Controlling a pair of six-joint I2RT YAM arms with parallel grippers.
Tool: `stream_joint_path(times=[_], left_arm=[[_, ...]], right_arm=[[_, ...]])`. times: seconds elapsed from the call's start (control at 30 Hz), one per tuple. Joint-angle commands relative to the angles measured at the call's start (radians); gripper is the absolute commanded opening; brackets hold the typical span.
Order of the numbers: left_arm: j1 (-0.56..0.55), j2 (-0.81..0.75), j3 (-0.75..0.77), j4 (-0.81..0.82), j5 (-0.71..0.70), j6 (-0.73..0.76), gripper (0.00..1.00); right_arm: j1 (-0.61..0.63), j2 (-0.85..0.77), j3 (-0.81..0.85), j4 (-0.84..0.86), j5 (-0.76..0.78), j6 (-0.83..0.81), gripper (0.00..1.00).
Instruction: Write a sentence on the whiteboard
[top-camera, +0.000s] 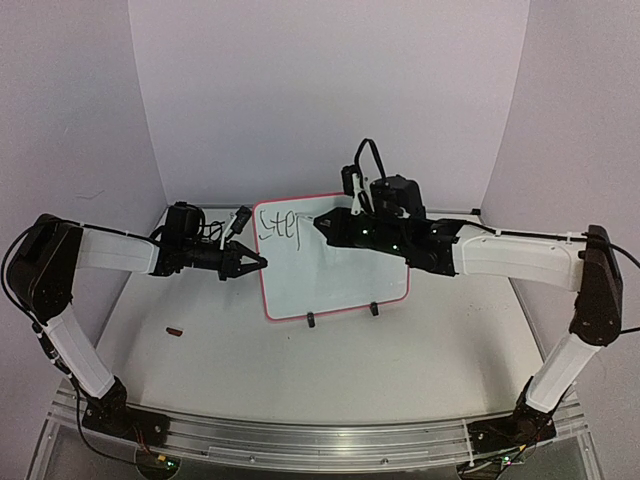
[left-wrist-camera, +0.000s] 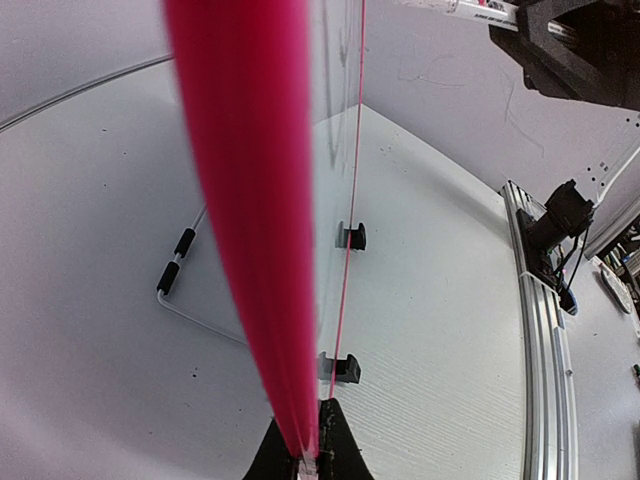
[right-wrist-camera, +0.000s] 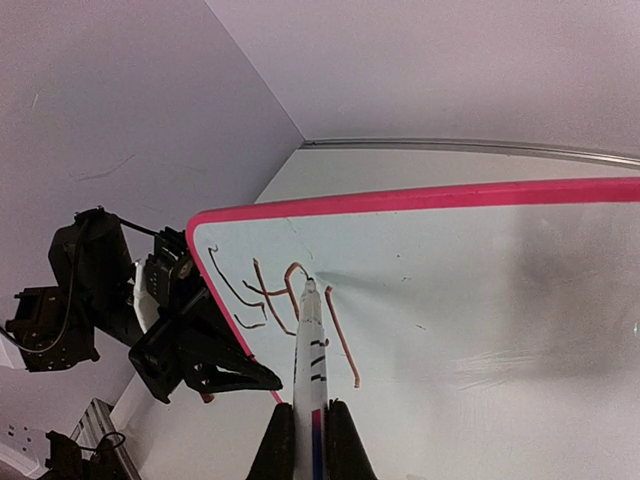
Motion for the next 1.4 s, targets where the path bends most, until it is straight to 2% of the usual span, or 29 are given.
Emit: stream_joint_path(times=[0.0, 0.67, 1.1, 1.37], left_arm=[[-0.004, 0.005, -0.007, -0.039, -0.115, 0.045, 0.0], [-0.004, 0.006, -0.006, -0.039, -0.115, 0.045, 0.0], [-0.004, 0.004, -0.006, -0.04, -0.115, 0.045, 0.0], [-0.004, 0.003, -0.006, -0.04, -0.117, 0.045, 0.0]], right_arm=[[0.004, 0.02, 0.043, 0.027, 0.023, -0.01, 0.0], [0.004, -0.068, -0.052, 0.004, 0.142, -0.002, 0.0], [0.004, -0.014, -0.025, -0.014, 0.013, -0.002, 0.0], [0.004, 0.018, 0.002, -0.014, -0.007, 0.001, 0.0]])
